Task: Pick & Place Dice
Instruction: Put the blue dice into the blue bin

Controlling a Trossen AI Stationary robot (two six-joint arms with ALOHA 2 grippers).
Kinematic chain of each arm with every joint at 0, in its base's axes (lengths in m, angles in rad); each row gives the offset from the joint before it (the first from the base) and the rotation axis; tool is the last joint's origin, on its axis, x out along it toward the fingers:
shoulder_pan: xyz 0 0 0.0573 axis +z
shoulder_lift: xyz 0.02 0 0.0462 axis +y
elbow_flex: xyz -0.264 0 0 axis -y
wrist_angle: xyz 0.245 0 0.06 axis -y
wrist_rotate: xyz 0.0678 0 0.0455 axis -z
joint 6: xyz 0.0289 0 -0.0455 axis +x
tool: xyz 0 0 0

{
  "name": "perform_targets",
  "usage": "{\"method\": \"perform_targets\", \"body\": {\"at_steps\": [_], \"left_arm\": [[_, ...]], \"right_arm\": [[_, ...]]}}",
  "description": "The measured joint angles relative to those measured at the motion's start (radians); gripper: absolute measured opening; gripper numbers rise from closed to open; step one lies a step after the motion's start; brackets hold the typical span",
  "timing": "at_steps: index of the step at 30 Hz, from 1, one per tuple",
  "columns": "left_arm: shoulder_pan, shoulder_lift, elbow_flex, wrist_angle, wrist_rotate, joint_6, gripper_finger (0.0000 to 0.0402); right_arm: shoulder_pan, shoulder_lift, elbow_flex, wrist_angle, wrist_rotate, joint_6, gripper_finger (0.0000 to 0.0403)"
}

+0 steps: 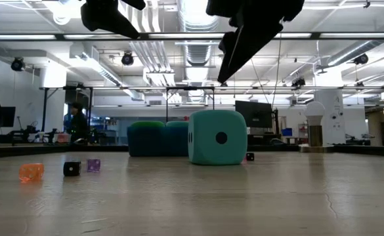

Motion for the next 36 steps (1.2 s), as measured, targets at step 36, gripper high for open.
{"method": "perform_targets", "body": {"at_steps": [36], "left_arm": [[0.0, 0.0, 0.0, 0.0, 0.0, -0.001, 0.0385]], "right_arm": [[-0.125, 0.108, -0.019, 0.073, -0.08, -0.09, 0.04]]}}
